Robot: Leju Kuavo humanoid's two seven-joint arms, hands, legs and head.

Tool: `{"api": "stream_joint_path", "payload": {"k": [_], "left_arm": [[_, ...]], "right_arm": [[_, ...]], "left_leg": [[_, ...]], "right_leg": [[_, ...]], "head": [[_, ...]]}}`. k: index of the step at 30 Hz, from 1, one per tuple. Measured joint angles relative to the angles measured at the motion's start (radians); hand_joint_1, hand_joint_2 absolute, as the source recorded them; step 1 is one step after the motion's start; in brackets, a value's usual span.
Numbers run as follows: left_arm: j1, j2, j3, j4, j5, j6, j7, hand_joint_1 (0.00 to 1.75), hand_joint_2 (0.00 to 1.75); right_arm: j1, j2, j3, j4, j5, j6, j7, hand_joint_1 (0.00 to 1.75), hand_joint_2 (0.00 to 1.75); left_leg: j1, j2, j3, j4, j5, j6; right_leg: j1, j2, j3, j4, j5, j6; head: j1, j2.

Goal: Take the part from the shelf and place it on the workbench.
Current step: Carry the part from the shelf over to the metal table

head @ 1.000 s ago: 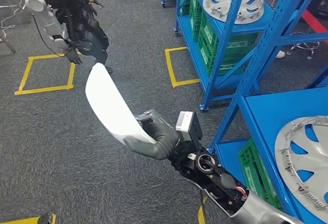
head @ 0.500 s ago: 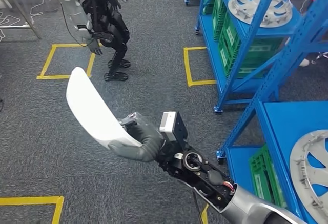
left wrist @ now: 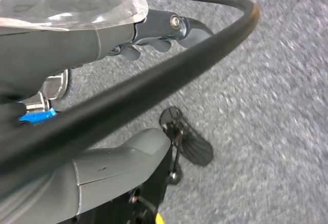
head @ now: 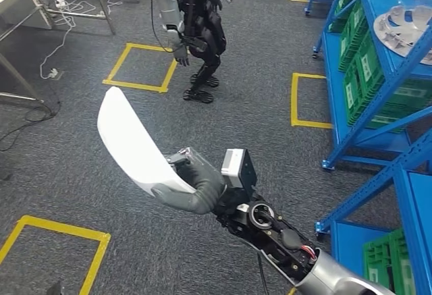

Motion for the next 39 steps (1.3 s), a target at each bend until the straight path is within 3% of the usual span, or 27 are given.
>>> {"api": "stream_joint_path", "payload": {"k": [2,3,5,7,9,10,11,13,15,17,18,20,22,24,25,26,27,29,31,33,35,37,39], "left_arm": [[0.004,0.0,0.0,0.0,0.0,0.0,0.0,0.0,1.75],[0.007,0.0,0.0,0.001,0.0,0.0,0.001,0.0,1.75],[0.005,0.001,0.0,0.001,0.001,-0.001,0.001,0.0,1.75],[-0.001,0.002,0.0,0.001,0.001,-0.002,0.002,0.0,1.75],[-0.002,0.002,0.0,0.001,0.0,-0.002,0.002,0.0,1.75],[-0.001,0.002,0.0,0.001,-0.001,-0.002,0.002,0.0,1.75],[0.0,0.002,0.0,0.001,-0.002,-0.002,0.002,0.0,1.75],[-0.001,0.002,0.0,0.001,-0.004,-0.003,0.002,0.0,1.75],[-0.003,0.003,0.0,0.001,-0.005,-0.003,0.002,0.0,1.75],[-0.001,0.003,0.0,0.001,-0.006,-0.004,0.003,0.0,1.75],[0.0,0.003,0.0,0.001,-0.006,-0.004,0.004,0.0,1.75],[0.0,0.003,0.0,0.001,-0.006,-0.004,0.005,0.0,1.75],[-0.001,0.003,0.0,0.001,-0.006,-0.005,0.006,0.0,1.75],[-0.001,0.003,0.0,0.001,-0.006,-0.005,0.007,0.0,1.75],[-0.001,0.003,0.0,0.001,-0.006,-0.005,0.007,0.0,1.75],[0.0,0.003,0.0,0.001,-0.006,-0.005,0.008,0.0,1.75],[-0.001,0.003,0.0,0.001,-0.006,-0.005,0.009,0.0,1.75],[-0.002,-0.001,0.0,0.001,-0.006,-0.005,0.013,0.0,1.75],[-0.002,-0.004,0.0,0.001,-0.006,-0.005,0.015,0.0,1.75],[0.002,-0.002,0.0,0.002,-0.006,-0.004,0.016,0.0,1.75],[0.004,-0.002,0.0,0.002,-0.006,-0.004,0.016,0.0,1.75],[-0.002,-0.001,0.0,0.002,-0.006,-0.004,0.015,0.0,1.75],[-0.004,0.0,0.0,0.002,-0.006,-0.004,0.014,0.0,1.75]], "right_arm": [[-0.001,0.002,0.0,0.0,0.0,0.002,0.001,1.75,1.75],[-0.002,0.003,0.0,0.0,0.0,0.002,0.002,1.75,1.75],[-0.005,0.008,0.001,0.0,0.0,0.003,0.003,1.75,1.75],[-0.007,0.01,0.001,0.002,0.0,0.004,0.003,1.75,1.75],[-0.007,0.01,0.001,0.005,0.0,0.005,0.005,1.75,1.75],[-0.006,0.01,0.001,0.007,0.0,0.005,0.005,1.75,1.75],[-0.006,0.01,0.001,0.008,-0.001,0.005,0.006,1.75,1.75],[-0.007,0.01,0.001,0.008,-0.004,0.005,0.007,1.75,1.75],[-0.008,0.01,0.0,0.008,-0.006,0.005,0.009,1.75,1.75],[-0.01,0.01,-0.001,0.008,-0.006,0.005,0.01,1.75,1.75],[-0.01,0.01,0.0,0.008,-0.007,0.005,0.01,1.75,1.75],[-0.011,0.011,0.0,0.008,-0.006,0.006,0.01,1.75,1.75],[-0.01,0.01,0.0,0.008,-0.006,0.006,0.01,1.75,1.75],[-0.007,0.01,0.0,0.008,-0.006,0.006,0.01,1.75,1.75],[-0.006,0.01,0.0,0.009,-0.006,0.006,0.01,1.75,1.75],[-0.005,0.01,0.0,0.009,-0.006,0.007,0.01,1.75,1.75],[-0.005,0.01,0.0,0.009,-0.006,0.008,0.01,1.75,1.75],[-0.005,0.01,0.0,0.009,-0.006,0.01,0.01,1.75,1.75],[-0.005,0.01,0.0,0.011,-0.006,0.013,0.009,1.75,1.75],[-0.005,0.012,0.0,0.013,-0.006,0.014,0.008,1.75,1.75],[-0.006,0.014,0.0,0.014,-0.004,0.014,0.008,1.75,1.75],[-0.008,0.015,0.0,0.015,-0.001,0.014,0.008,1.75,1.75],[-0.006,0.015,0.0,0.017,0.0,0.014,0.009,1.75,1.75]], "left_leg": [[0.003,-0.021,-0.007,-0.005,0.008,-0.013],[0.003,-0.017,-0.01,-0.004,0.008,-0.018],[-0.002,0.026,-0.036,0.043,-0.023,-0.025],[-0.001,0.079,-0.099,0.17,-0.087,-0.032],[0.005,0.096,-0.152,0.274,-0.119,-0.043],[0.008,0.101,-0.151,0.274,-0.108,-0.048],[0.012,0.109,-0.128,0.231,-0.08,-0.052],[0.015,0.146,-0.046,0.084,-0.019,-0.056],[0.012,0.168,-0.002,0.001,0.004,-0.045],[0.009,0.152,-0.003,-0.003,0.001,-0.028],[0.01,0.142,-0.003,-0.002,0.001,-0.021],[0.012,0.125,-0.002,-0.003,0.002,-0.008],[0.011,0.107,-0.002,-0.004,0.003,0.001],[0.007,0.084,-0.002,-0.004,0.003,0.003],[0.005,0.071,-0.001,-0.003,0.003,0.003],[0.003,0.058,0.0,-0.003,0.002,0.004],[0.002,0.043,0.002,-0.003,0.002,0.004],[0.002,0.018,0.001,-0.003,0.004,0.0],[0.009,-0.005,-0.009,-0.004,0.011,-0.01],[0.015,-0.025,-0.017,-0.007,0.019,-0.025],[0.009,0.009,-0.035,0.02,0.001,-0.033],[0.005,0.072,-0.086,0.127,-0.058,-0.039],[0.007,0.097,-0.145,0.253,-0.109,-0.046]], "right_leg": [[0.001,-0.011,0.012,-0.018,-0.001,-0.003],[-0.002,-0.023,0.019,-0.028,0.004,-0.003],[-0.009,-0.05,0.029,-0.05,0.017,-0.006],[-0.01,-0.079,0.03,-0.057,0.021,-0.009],[-0.009,-0.107,0.029,-0.057,0.02,-0.008],[-0.01,-0.12,0.028,-0.056,0.019,-0.006],[-0.011,-0.132,0.028,-0.054,0.016,-0.003],[-0.01,-0.153,0.028,-0.045,0.007,0.009],[-0.005,-0.169,0.028,-0.035,-0.005,0.023],[-0.003,-0.184,0.035,-0.034,-0.012,0.032],[-0.005,-0.183,0.036,-0.032,-0.018,0.038],[-0.01,-0.143,0.017,0.017,-0.056,0.046],[-0.011,-0.093,-0.043,0.155,-0.128,0.048],[-0.01,-0.08,-0.104,0.283,-0.17,0.045],[-0.009,-0.078,-0.113,0.294,-0.161,0.041],[-0.009,-0.075,-0.102,0.262,-0.132,0.036],[-0.008,-0.063,-0.075,0.194,-0.087,0.028],[-0.008,-0.005,-0.017,0.054,-0.016,0.01],[-0.004,0.027,0.007,-0.003,0.003,0.001],[-0.005,0.001,0.015,-0.021,0.005,0.001],[-0.012,-0.029,0.025,-0.046,0.014,-0.002],[-0.011,-0.059,0.028,-0.057,0.02,-0.005],[-0.009,-0.089,0.026,-0.057,0.02,-0.006]], "head": [[0.006,0.0],[0.007,0.0],[-0.003,0.0],[-0.018,0.0],[-0.029,0.0],[-0.033,0.0],[-0.038,0.0],[-0.048,0.0],[-0.052,0.0],[-0.047,0.0],[-0.043,0.0],[-0.036,0.0],[-0.022,0.0],[-0.012,0.0],[-0.009,0.0],[-0.006,0.0],[-0.002,0.0],[0.0,0.0],[0.003,0.0],[0.01,0.0],[0.005,0.0],[-0.011,0.0],[-0.024,0.0]]}}
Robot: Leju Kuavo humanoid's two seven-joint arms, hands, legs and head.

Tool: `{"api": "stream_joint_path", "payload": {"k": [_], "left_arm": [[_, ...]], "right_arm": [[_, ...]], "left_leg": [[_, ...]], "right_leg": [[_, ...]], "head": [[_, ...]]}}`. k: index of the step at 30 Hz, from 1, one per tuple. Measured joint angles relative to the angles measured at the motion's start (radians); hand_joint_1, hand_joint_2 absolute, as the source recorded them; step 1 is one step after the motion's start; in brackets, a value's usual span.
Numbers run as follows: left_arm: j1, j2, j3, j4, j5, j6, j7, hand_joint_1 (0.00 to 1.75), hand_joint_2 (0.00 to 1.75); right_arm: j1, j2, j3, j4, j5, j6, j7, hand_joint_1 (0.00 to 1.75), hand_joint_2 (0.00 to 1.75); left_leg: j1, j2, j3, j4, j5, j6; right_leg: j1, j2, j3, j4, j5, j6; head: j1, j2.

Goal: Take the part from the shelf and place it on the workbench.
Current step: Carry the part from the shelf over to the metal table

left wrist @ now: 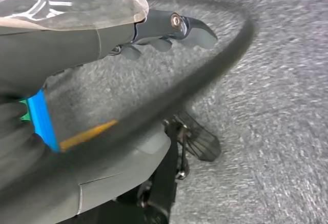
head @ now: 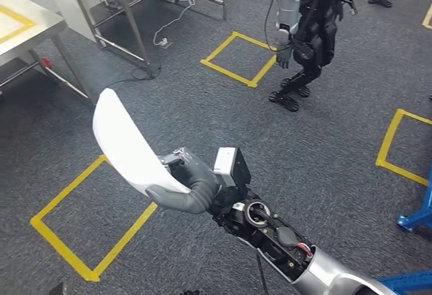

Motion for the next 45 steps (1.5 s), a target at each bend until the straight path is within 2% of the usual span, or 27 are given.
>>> {"api": "stream_joint_path", "payload": {"k": [1,2,4,6,7,9,11,14,15,16,17,18,20,21,22,24,26,29,31,32,33,36,38,40,42,44,45], "left_arm": [[0.001,0.0,0.0,0.0,0.0,0.0,0.0,0.0,1.75],[0.002,0.0,0.0,0.0,0.0,0.0,0.0,0.0,1.75],[0.002,0.002,0.0,0.0,0.0,0.0,0.0,0.0,1.75],[0.0,0.004,0.0,0.0,-0.001,-0.001,0.0,0.0,1.75],[0.0,0.004,0.0,0.0,-0.001,-0.001,0.0,0.0,1.75],[0.003,0.004,0.0,0.0,-0.001,-0.001,0.0,0.0,1.75],[0.005,0.004,0.0,0.0,-0.002,-0.001,0.0,0.0,1.75],[0.003,0.004,0.0,0.0,-0.002,-0.001,0.0,0.0,1.75],[0.003,0.004,0.0,0.0,-0.003,-0.001,0.0,0.0,1.75],[0.004,0.004,0.0,0.0,-0.003,-0.001,0.0,0.0,1.75],[0.004,0.004,0.0,0.0,-0.003,-0.001,0.0,0.0,1.75],[0.004,0.004,0.0,0.0,-0.003,-0.001,0.0,0.0,1.75],[0.003,0.003,0.0,0.0,-0.003,-0.001,0.0,0.0,1.75],[0.002,0.002,0.0,0.0,-0.003,-0.001,0.0,0.0,1.75],[0.002,0.002,0.0,0.0,-0.003,-0.002,0.0,0.0,1.75],[0.006,0.002,0.0,0.0,-0.003,-0.002,0.0,0.0,1.75],[0.01,0.004,0.0,0.001,-0.003,-0.002,0.0,0.0,1.75],[0.004,0.006,0.0,0.001,-0.003,-0.002,0.001,0.0,1.75],[0.003,0.005,0.0,0.001,-0.003,-0.002,0.0,0.0,1.75],[0.004,0.005,0.0,0.001,-0.003,-0.002,0.0,0.0,1.75],[0.005,0.005,0.0,0.001,-0.003,-0.002,0.0,0.0,1.75],[0.002,0.006,0.0,0.001,-0.003,-0.002,0.0,0.0,1.75],[0.001,0.006,0.0,0.001,-0.004,-0.004,0.0,0.0,1.75],[0.003,0.006,0.0,0.001,-0.006,-0.006,0.0,0.0,1.75],[0.003,0.005,0.0,0.001,-0.007,-0.007,0.0,0.0,1.75],[0.001,0.005,0.0,0.001,-0.008,-0.007,0.0,0.0,1.75],[0.001,0.005,0.0,0.002,-0.009,-0.007,0.0,0.0,1.75]], "right_arm": [[0.001,0.0,0.0,0.001,0.0,0.0,0.001,1.75,1.75],[0.002,0.0,0.0,0.002,0.0,0.0,0.001,1.75,1.75],[0.002,0.0,0.001,0.003,0.0,-0.002,0.002,1.75,1.75],[0.001,0.0,0.0,0.003,0.001,-0.004,0.002,1.75,1.75],[0.0,0.0,0.0,0.003,0.001,-0.005,0.003,1.75,1.75],[0.0,0.001,0.0,0.002,0.002,-0.005,0.003,1.75,1.75],[-0.001,0.001,0.0,0.002,0.002,-0.004,0.003,1.75,1.75],[0.0,0.001,0.0,0.003,0.002,-0.004,0.002,1.75,1.75],[0.002,0.001,0.0,0.004,0.002,-0.004,0.002,1.75,1.75],[0.003,0.001,0.0,0.004,0.002,-0.004,0.002,1.75,1.75],[0.005,0.001,0.001,0.005,0.002,-0.004,0.003,1.75,1.75],[0.005,0.001,0.001,0.005,0.002,-0.004,0.003,1.75,1.75],[0.006,0.001,0.0,0.005,0.002,-0.003,0.002,1.75,1.75],[0.006,0.001,0.0,0.005,0.002,-0.003,0.002,1.75,1.75],[0.006,0.001,0.0,0.005,0.002,-0.003,0.002,1.75,1.75],[0.006,0.001,0.0,0.005,0.002,-0.003,0.002,1.75,1.75],[0.005,0.002,0.0,0.005,0.002,-0.003,0.002,1.75,1.75],[0.004,0.003,0.001,0.005,0.002,-0.003,0.002,1.75,1.75],[0.006,0.003,0.001,0.006,0.002,-0.003,0.002,1.75,1.75],[0.007,0.003,0.001,0.006,0.002,-0.003,0.003,1.75,1.75],[0.007,0.003,0.001,0.007,0.002,-0.003,0.003,1.75,1.75],[0.006,0.003,0.001,0.007,0.002,-0.003,0.003,1.75,1.75],[0.006,0.004,0.0,0.007,0.003,-0.004,0.003,1.75,1.75],[0.005,0.004,0.001,0.007,0.004,-0.004,0.003,1.75,1.75],[0.004,0.004,0.001,0.006,0.006,-0.005,0.004,1.75,1.75],[0.005,0.004,0.001,0.006,0.007,-0.005,0.004,1.75,1.75],[0.006,0.003,0.001,0.007,0.007,-0.005,0.005,1.75,1.75]], "left_leg": [[0.002,0.004,-0.008,0.022,-0.001,-0.003],[0.003,0.009,0.006,0.001,0.016,-0.005],[0.004,0.037,0.088,-0.142,0.074,-0.006],[0.0,0.061,0.151,-0.253,0.107,0.005],[-0.003,0.064,0.159,-0.269,0.107,0.013],[-0.006,0.045,0.159,-0.267,0.108,0.028],[-0.003,0.029,0.16,-0.269,0.109,0.041],[-0.002,0.005,0.159,-0.27,0.111,0.054],[-0.004,-0.005,0.159,-0.27,0.112,0.056],[-0.006,-0.016,0.159,-0.27,0.112,0.056],[-0.007,-0.029,0.16,-0.269,0.112,0.057],[-0.009,-0.043,0.162,-0.269,0.112,0.056],[-0.01,-0.068,0.163,-0.269,0.112,0.055],[-0.009,-0.079,0.161,-0.268,0.114,0.052],[-0.008,-0.089,0.156,-0.268,0.116,0.047],[-0.006,-0.11,0.146,-0.27,0.125,0.033],[-0.008,-0.087,0.134,-0.253,0.115,0.022],[-0.009,-0.009,0.049,-0.083,0.028,0.013],[-0.005,0.003,-0.006,0.026,-0.006,0.006],[-0.003,0.006,-0.007,0.027,0.004,0.002],[-0.001,0.012,0.017,-0.017,0.031,0.0],[-0.002,0.068,0.13,-0.224,0.11,0.004],[-0.008,0.076,0.146,-0.26,0.112,0.019],[-0.007,0.053,0.143,-0.258,0.112,0.034],[-0.003,0.034,0.144,-0.26,0.113,0.048],[-0.005,0.015,0.144,-0.26,0.114,0.057],[-0.007,0.004,0.143,-0.26,0.115,0.059]], "right_leg": [[0.0,-0.015,-0.001,0.001,-0.001,0.0],[0.0,-0.028,-0.001,0.002,-0.001,0.002],[0.001,-0.051,-0.001,0.007,-0.006,0.009],[0.006,-0.068,0.0,0.013,-0.015,0.02],[0.009,-0.075,0.001,0.015,-0.018,0.025],[0.009,-0.087,0.006,0.016,-0.023,0.034],[0.005,-0.064,-0.004,0.047,-0.05,0.045],[0.001,-0.002,-0.087,0.24,-0.154,0.052],[0.001,0.005,-0.117,0.306,-0.177,0.051],[0.001,0.008,-0.133,0.338,-0.18,0.05],[0.001,0.011,-0.129,0.327,-0.16,0.046],[0.001,0.016,-0.108,0.276,-0.123,0.041],[0.002,0.054,-0.045,0.129,-0.045,0.027],[0.002,0.073,-0.023,0.076,-0.025,0.021],[0.003,0.085,-0.01,0.045,-0.02,0.017],[0.003,0.075,0.0,0.028,-0.022,0.012],[-0.001,0.051,0.008,0.013,-0.015,0.008],[-0.003,0.011,0.011,0.0,-0.006,0.001],[-0.001,-0.015,0.009,0.0,-0.007,0.001],[-0.001,-0.028,0.008,0.001,-0.008,0.001],[-0.002,-0.04,0.009,0.002,-0.01,0.003],[0.005,-0.069,0.01,0.012,-0.023,0.017],[0.012,-0.084,0.012,0.017,-0.031,0.027],[0.01,-0.092,0.015,0.021,-0.039,0.037],[0.005,-0.056,-0.002,0.066,-0.076,0.046],[0.003,-0.008,-0.059,0.197,-0.146,0.049],[0.002,0.002,-0.094,0.273,-0.176,0.049]], "head": [[-0.005,0.0],[-0.01,0.0],[-0.019,0.0],[-0.027,0.0],[-0.026,0.0],[-0.02,0.0],[-0.015,0.0],[0.004,0.0],[0.009,0.0],[0.012,0.0],[0.015,0.0],[0.018,0.0],[0.024,0.0],[0.026,0.0],[0.028,0.0],[0.032,0.0],[0.03,0.0],[0.009,0.0],[-0.002,0.0],[-0.007,0.0],[-0.013,0.0],[-0.028,0.0],[-0.028,0.0],[-0.02,0.0],[-0.013,0.0],[0.0,0.0],[0.006,0.0]]}}
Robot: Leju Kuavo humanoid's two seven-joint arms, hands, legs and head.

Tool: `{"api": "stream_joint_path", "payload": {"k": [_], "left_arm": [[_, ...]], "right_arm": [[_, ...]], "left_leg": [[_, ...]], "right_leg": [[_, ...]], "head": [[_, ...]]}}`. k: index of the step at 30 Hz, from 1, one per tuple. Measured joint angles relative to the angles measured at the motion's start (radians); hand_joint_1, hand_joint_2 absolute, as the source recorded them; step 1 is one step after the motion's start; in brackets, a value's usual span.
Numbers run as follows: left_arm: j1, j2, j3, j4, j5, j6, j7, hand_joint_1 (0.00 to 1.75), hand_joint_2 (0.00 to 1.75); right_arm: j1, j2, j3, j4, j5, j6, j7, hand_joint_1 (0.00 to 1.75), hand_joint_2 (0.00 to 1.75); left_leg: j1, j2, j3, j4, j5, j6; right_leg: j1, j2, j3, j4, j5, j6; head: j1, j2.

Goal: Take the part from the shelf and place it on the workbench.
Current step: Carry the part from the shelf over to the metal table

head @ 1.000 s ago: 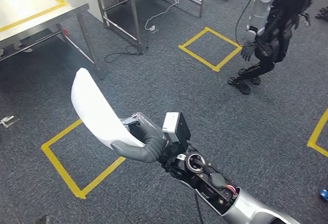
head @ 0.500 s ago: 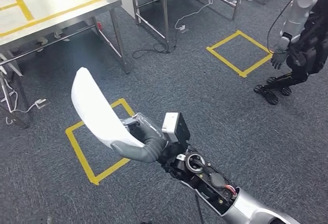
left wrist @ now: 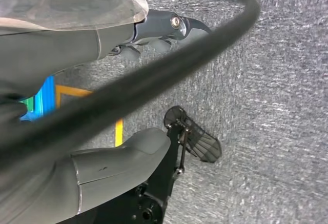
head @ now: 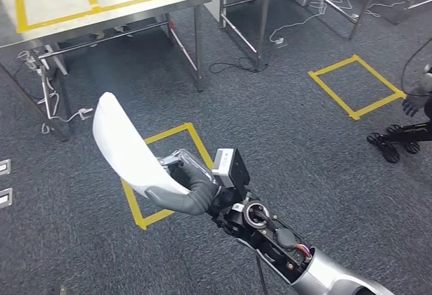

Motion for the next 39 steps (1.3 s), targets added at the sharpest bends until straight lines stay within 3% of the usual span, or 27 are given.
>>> {"api": "stream_joint_path", "payload": {"k": [1,2,3,4,6,8,10,12,14,16,17,18,20,22,23,25,27,28,30,31,32,33,34,36,37,39], "left_arm": [[0.0,0.0,0.0,0.0,0.0,0.0,0.0,0.0,1.75],[0.0,0.0,0.0,0.0,0.0,0.0,0.0,0.0,1.75],[0.001,0.0,0.0,0.0,0.0,0.0,0.0,0.0,1.75],[0.001,0.0,0.0,0.0,0.0,0.0,0.0,0.0,1.75],[-0.001,-0.002,0.0,0.0,0.0,0.0,0.0,0.0,1.75],[-0.001,-0.002,0.0,0.0,0.001,0.0,0.0,0.0,1.75],[0.003,-0.001,0.0,0.0,0.002,0.001,0.0,0.0,1.75],[0.006,-0.001,0.0,0.001,0.003,0.001,0.001,0.0,1.75],[0.001,0.001,0.0,0.001,0.003,0.002,0.001,0.0,1.75],[0.0,0.002,0.0,0.001,0.003,0.002,0.001,0.0,1.75],[0.001,0.001,0.0,0.001,0.003,0.002,0.001,0.0,1.75],[0.002,0.001,0.0,0.001,0.003,0.002,0.001,0.0,1.75],[0.002,0.002,0.0,0.001,0.003,0.002,0.001,0.0,1.75],[0.0,0.004,0.0,0.001,0.003,0.002,0.001,0.0,1.75],[-0.001,0.004,0.0,0.001,0.004,0.002,0.001,0.0,1.75],[0.002,0.004,0.0,0.001,0.005,0.002,0.001,0.0,1.75],[0.004,0.004,0.0,0.001,0.006,0.002,0.001,0.0,1.75],[0.003,0.004,0.0,0.001,0.006,0.003,0.001,0.0,1.75],[0.002,0.004,0.0,0.001,0.006,0.004,0.001,0.0,1.75],[0.002,0.004,0.0,0.001,0.006,0.005,0.001,0.0,1.75],[0.002,0.004,0.0,0.001,0.006,0.006,0.001,0.0,1.75],[0.002,0.004,0.0,0.001,0.006,0.006,0.001,0.0,1.75],[0.002,0.004,0.0,0.001,0.006,0.006,0.001,0.0,1.75],[0.001,0.003,0.0,0.001,0.005,0.006,0.001,0.0,1.75],[0.0,0.002,0.0,0.001,0.003,0.005,0.001,0.0,1.75],[0.0,0.002,0.0,0.001,0.0,0.005,0.001,0.0,1.75]], "right_arm": [[0.001,0.0,0.0,0.0,0.0,0.0,0.001,1.75,1.75],[0.002,0.0,0.0,0.0,0.001,0.0,0.002,1.75,1.75],[0.003,0.0,0.001,0.0,0.001,0.0,0.002,1.75,1.75],[0.002,0.0,0.001,0.0,0.001,0.0,0.003,1.75,1.75],[0.002,0.0,0.001,0.0,0.001,0.001,0.003,1.75,1.75],[0.001,0.0,0.002,0.0,0.0,0.003,0.003,1.75,1.75],[0.0,0.002,0.002,0.0,0.0,0.005,0.003,1.75,1.75],[-0.001,0.005,0.003,-0.001,-0.001,0.006,0.002,1.75,1.75],[-0.003,0.007,0.003,-0.001,-0.001,0.006,0.002,1.75,1.75],[-0.003,0.007,0.004,-0.001,-0.001,0.006,0.003,1.75,1.75],[-0.003,0.007,0.005,0.0,-0.001,0.006,0.003,1.75,1.75],[-0.003,0.007,0.005,0.0,-0.001,0.006,0.003,1.75,1.75],[-0.004,0.007,0.007,0.0,-0.001,0.006,0.003,1.75,1.75],[-0.006,0.007,0.008,0.0,-0.001,0.007,0.002,1.75,1.75],[-0.007,0.007,0.008,0.0,-0.001,0.007,0.001,1.75,1.75],[-0.008,0.007,0.01,0.0,-0.001,0.008,0.001,1.75,1.75],[-0.009,0.007,0.012,0.0,-0.002,0.009,0.0,1.75,1.75],[-0.01,0.007,0.012,0.0,-0.002,0.009,-0.001,1.75,1.75],[-0.01,0.006,0.013,0.001,-0.003,0.01,-0.003,1.75,1.75],[-0.01,0.006,0.013,0.002,-0.004,0.01,-0.003,1.75,1.75],[-0.009,0.005,0.013,0.003,-0.004,0.01,-0.003,1.75,1.75],[-0.009,0.004,0.014,0.004,-0.004,0.01,-0.003,1.75,1.75],[-0.009,0.004,0.014,0.005,-0.004,0.01,-0.003,1.75,1.75],[-0.009,0.004,0.014,0.005,-0.004,0.007,-0.003,1.75,1.75],[-0.009,0.003,0.014,0.005,-0.004,0.006,-0.003,1.75,1.75],[-0.009,0.002,0.014,0.006,-0.004,0.002,-0.003,1.75,1.75]], "left_leg": [[-0.002,-0.012,0.0,0.0,0.0,0.001],[-0.004,-0.026,0.0,0.001,0.0,0.002],[-0.005,-0.04,0.001,0.001,0.0,0.002],[-0.006,-0.054,0.003,0.001,0.0,0.002],[-0.005,-0.079,0.002,0.002,0.003,-0.002],[0.003,-0.101,-0.009,0.002,0.01,-0.014],[0.007,-0.12,-0.017,-0.002,0.018,-0.029],[0.001,-0.081,-0.031,0.021,0.002,-0.039],[-0.002,-0.019,-0.082,0.126,-0.056,-0.047],[0.002,-0.001,-0.145,0.258,-0.11,-0.056],[0.005,0.001,-0.156,0.284,-0.113,-0.059],[0.007,0.004,-0.145,0.267,-0.097,-0.062],[0.01,0.032,-0.062,0.126,-0.038,-0.064],[0.005,0.062,0.006,0.006,-0.004,-0.054],[0.002,0.068,0.017,-0.016,-0.002,-0.046],[-0.001,0.049,0.016,-0.015,-0.003,-0.03],[0.002,0.033,0.017,-0.017,-0.002,-0.017],[0.004,0.025,0.018,-0.018,-0.001,-0.011],[0.003,0.008,0.018,-0.018,-0.002,-0.004],[0.001,-0.003,0.018,-0.018,-0.002,-0.002],[0.0,-0.015,0.018,-0.017,-0.003,-0.002],[-0.001,-0.028,0.02,-0.017,-0.003,-0.002],[-0.002,-0.042,0.022,-0.017,-0.003,-0.002],[-0.002,-0.067,0.024,-0.015,-0.004,-0.006],[-0.002,-0.079,0.021,-0.014,-0.004,-0.009],[0.003,-0.099,0.007,-0.011,0.002,-0.021]], "right_leg": [[0.0,0.005,-0.026,0.054,-0.014,-0.001],[0.0,0.007,-0.036,0.068,-0.006,-0.004],[0.0,0.011,-0.025,0.038,0.023,-0.008],[0.001,0.021,0.003,-0.029,0.067,-0.015],[0.001,0.075,0.062,-0.168,0.136,-0.03],[0.004,0.107,0.085,-0.224,0.154,-0.04],[0.003,0.085,0.093,-0.242,0.156,-0.043],[-0.004,0.057,0.104,-0.268,0.165,-0.047],[-0.004,0.027,0.109,-0.28,0.172,-0.052],[-0.002,-0.003,0.107,-0.28,0.172,-0.053],[-0.002,-0.017,0.106,-0.28,0.172,-0.053],[-0.002,-0.03,0.106,-0.28,0.171,-0.052],[-0.002,-0.054,0.108,-0.277,0.166,-0.046],[0.004,-0.071,0.109,-0.271,0.157,-0.035],[0.006,-0.078,0.11,-0.269,0.154,-0.029],[0.008,-0.09,0.114,-0.268,0.148,-0.019],[0.003,-0.063,0.104,-0.239,0.122,-0.009],[0.0,-0.039,0.084,-0.193,0.093,-0.006],[-0.002,0.0,0.018,-0.045,0.023,-0.003],[-0.002,0.005,-0.015,0.022,0.001,-0.003],[-0.002,0.008,-0.035,0.058,-0.002,-0.004],[-0.002,0.009,-0.036,0.051,0.017,-0.006],[-0.002,0.013,-0.018,0.002,0.055,-0.009],[-0.003,0.052,0.039,-0.142,0.136,-0.019],[-0.003,0.075,0.062,-0.197,0.158,-0.022],[-0.001,0.098,0.078,-0.239,0.162,-0.027]], "head": [[0.004,0.0],[0.006,0.0],[0.008,0.0],[0.011,0.0],[0.013,0.0],[0.015,0.0],[0.024,0.0],[0.018,0.0],[0.001,0.0],[-0.01,0.0],[-0.015,0.0],[-0.02,0.0],[-0.03,0.0],[-0.037,0.0],[-0.037,0.0],[-0.031,0.0],[-0.026,0.0],[-0.021,0.0],[-0.008,0.0],[-0.003,0.0],[0.0,0.0],[0.003,0.0],[0.005,0.0],[0.011,0.0],[0.011,0.0],[0.012,0.0]]}}
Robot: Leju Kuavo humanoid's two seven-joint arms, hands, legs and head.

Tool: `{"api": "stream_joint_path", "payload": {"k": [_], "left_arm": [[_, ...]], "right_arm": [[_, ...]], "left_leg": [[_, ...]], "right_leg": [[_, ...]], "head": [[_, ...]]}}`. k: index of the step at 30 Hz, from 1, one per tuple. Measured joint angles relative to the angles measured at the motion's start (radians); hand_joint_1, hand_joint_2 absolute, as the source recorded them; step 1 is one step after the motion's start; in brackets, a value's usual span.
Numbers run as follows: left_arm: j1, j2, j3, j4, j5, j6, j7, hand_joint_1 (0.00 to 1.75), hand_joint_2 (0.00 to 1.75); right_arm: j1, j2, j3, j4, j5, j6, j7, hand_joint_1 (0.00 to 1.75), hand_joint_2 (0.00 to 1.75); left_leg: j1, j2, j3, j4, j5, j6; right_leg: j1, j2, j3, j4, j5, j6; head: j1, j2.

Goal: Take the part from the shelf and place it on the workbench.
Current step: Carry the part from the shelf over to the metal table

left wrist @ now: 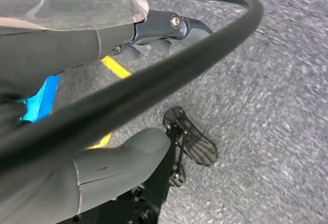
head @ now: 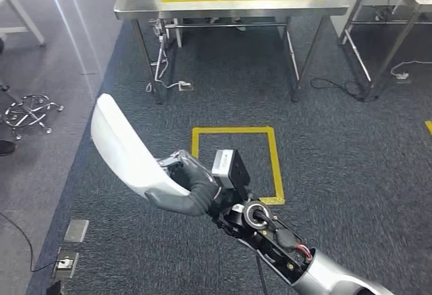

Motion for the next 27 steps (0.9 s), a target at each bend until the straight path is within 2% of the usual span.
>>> {"api": "stream_joint_path", "payload": {"k": [1,2,3,4,6,7,8,9,10,12,13,14,17,19,20,22,23,24,25,26,27], "left_arm": [[0.002,0.0,0.0,0.0,-0.001,0.0,0.0,0.0,1.75],[0.006,0.0,0.0,0.0,-0.002,0.0,0.0,0.0,1.75],[0.007,0.0,0.0,0.0,-0.002,-0.001,0.0,0.0,1.75],[0.007,0.0,0.0,0.0,-0.002,-0.002,0.0,0.0,1.75],[0.001,0.0,0.0,0.0,-0.002,-0.004,0.0,0.0,1.75],[-0.001,-0.001,0.0,0.0,-0.002,-0.004,0.0,0.0,1.75],[-0.001,-0.001,0.0,0.0,-0.002,-0.005,0.0,0.0,1.75],[0.0,-0.002,0.0,0.0,-0.002,-0.005,0.0,0.0,1.75],[0.0,-0.002,0.0,0.0,-0.001,-0.005,0.0,0.0,1.75],[-0.001,0.0,0.0,0.0,0.001,-0.005,0.001,0.0,1.75],[-0.002,0.001,0.0,0.0,0.001,-0.005,0.001,0.0,1.75],[-0.003,0.002,0.0,0.0,0.002,-0.005,0.001,0.0,1.75],[-0.003,0.002,0.0,0.0,0.002,-0.004,0.001,0.0,1.75],[0.0,0.003,0.0,0.0,0.003,-0.004,0.002,0.0,1.75],[0.001,0.003,0.0,0.0,0.003,-0.004,0.002,0.0,1.75],[0.002,0.004,0.0,0.0,0.003,-0.003,0.002,0.0,1.75],[0.003,0.004,0.0,0.0,0.003,-0.003,0.002,0.0,1.75],[0.005,0.004,0.0,0.0,0.003,-0.003,0.002,0.0,1.75],[0.006,0.004,0.0,0.0,0.003,-0.003,0.002,0.0,1.75],[0.007,0.004,0.0,0.0,0.003,-0.004,0.002,0.0,1.75],[0.008,0.004,0.0,0.0,0.004,-0.004,0.002,0.0,1.75]], "right_arm": [[0.0,0.0,0.0,0.0,-0.001,-0.001,0.0,1.75,1.75],[0.001,0.0,0.0,0.0,-0.004,0.0,0.0,1.75,1.75],[0.0,0.0,0.0,0.0,-0.008,0.002,0.0,1.75,1.75],[0.0,0.0,0.0,0.0,-0.013,0.004,0.001,1.75,1.75],[0.002,0.0,-0.001,0.0,-0.023,0.012,0.004,1.75,1.75],[0.003,0.0,-0.001,0.0,-0.027,0.015,0.006,1.75,1.75],[0.006,0.0,0.0,0.001,-0.03,0.017,0.008,1.75,1.75],[0.008,0.0,0.0,0.001,-0.032,0.019,0.009,1.75,1.75],[0.009,0.0,0.0,0.001,-0.033,0.021,0.01,1.75,1.75],[0.01,0.0,0.001,0.001,-0.037,0.024,0.012,1.75,1.75],[0.009,0.001,0.002,0.001,-0.038,0.025,0.012,1.75,1.75],[0.008,0.002,0.002,0.001,-0.039,0.026,0.011,1.75,1.75],[0.008,0.003,0.003,0.001,-0.041,0.029,0.011,1.75,1.75],[0.008,0.003,0.004,0.001,-0.041,0.029,0.01,1.75,1.75],[0.007,0.003,0.005,0.001,-0.041,0.03,0.01,1.75,1.75],[0.007,0.003,0.007,0.001,-0.042,0.031,0.01,1.75,1.75],[0.008,0.003,0.008,0.001,-0.042,0.032,0.01,1.75,1.75],[0.01,0.003,0.008,0.001,-0.043,0.032,0.009,1.75,1.75],[0.012,0.003,0.008,0.001,-0.044,0.033,0.009,1.75,1.75],[0.013,0.003,0.008,0.001,-0.044,0.033,0.009,1.75,1.75],[0.013,0.003,0.008,0.001,-0.044,0.033,0.009,1.75,1.75]], "left_leg": [[0.003,-0.009,-0.005,-0.001,0.004,-0.007],[0.005,-0.005,-0.009,0.001,0.004,-0.013],[0.004,0.012,-0.015,0.013,-0.004,-0.018],[0.002,0.037,-0.032,0.048,-0.025,-0.022],[0.0,0.088,-0.094,0.178,-0.091,-0.029],[0.001,0.097,-0.129,0.248,-0.118,-0.032],[0.002,0.101,-0.151,0.294,-0.129,-0.034],[0.003,0.102,-0.154,0.301,-0.12,-0.035],[0.004,0.103,-0.134,0.264,-0.094,-0.035],[0.004,0.107,-0.049,0.112,-0.034,-0.03],[0.001,0.108,-0.014,0.048,-0.019,-0.025],[-0.002,0.109,0.008,0.009,-0.016,-0.018],[-0.005,0.105,0.024,-0.003,-0.03,0.007],[-0.005,0.104,0.047,-0.006,-0.043,0.022],[-0.006,0.104,0.06,-0.008,-0.05,0.029],[-0.009,0.103,0.077,-0.008,-0.066,0.036],[-0.012,0.103,0.086,-0.008,-0.075,0.038],[-0.014,0.101,0.097,-0.008,-0.084,0.039],[-0.016,0.099,0.112,-0.008,-0.095,0.038],[-0.017,0.097,0.129,-0.008,-0.108,0.037],[-0.017,0.095,0.146,-0.009,-0.122,0.036]], "right_leg": [[0.001,-0.009,0.003,-0.007,0.0,-0.003],[0.0,-0.018,0.006,-0.013,0.003,-0.007],[-0.002,-0.027,0.009,-0.019,0.007,-0.012],[-0.003,-0.037,0.012,-0.024,0.011,-0.017],[-0.001,-0.056,0.015,-0.028,0.013,-0.021],[0.0,-0.065,0.014,-0.027,0.012,-0.022],[0.0,-0.072,0.014,-0.027,0.01,-0.023],[0.001,-0.078,0.013,-0.026,0.007,-0.023],[0.001,-0.082,0.014,-0.025,0.003,-0.022],[0.003,-0.089,0.018,-0.023,-0.004,-0.016],[0.004,-0.09,0.02,-0.022,-0.008,-0.011],[0.006,-0.091,0.022,-0.023,-0.012,-0.005],[0.006,-0.092,0.037,-0.013,-0.016,0.012],[0.004,-0.091,0.027,0.03,-0.036,0.019],[0.003,-0.091,0.003,0.082,-0.057,0.022],[0.002,-0.089,-0.086,0.229,-0.11,0.025],[0.001,-0.089,-0.13,0.29,-0.126,0.025],[0.001,-0.089,-0.161,0.319,-0.127,0.025],[0.002,-0.089,-0.174,0.308,-0.112,0.022],[0.002,-0.088,-0.17,0.262,-0.078,0.019],[0.004,-0.087,-0.158,0.194,-0.024,0.013]], "head": [[0.001,0.0],[0.001,0.0],[-0.002,0.0],[-0.008,0.0],[-0.023,0.0],[-0.028,0.0],[-0.032,0.0],[-0.036,0.0],[-0.04,0.0],[-0.05,0.0],[-0.052,0.0],[-0.053,0.0],[-0.047,0.0],[-0.04,0.0],[-0.035,0.0],[-0.023,0.0],[-0.018,0.0],[-0.015,0.0],[-0.013,0.0],[-0.01,0.0],[-0.006,0.0]]}}
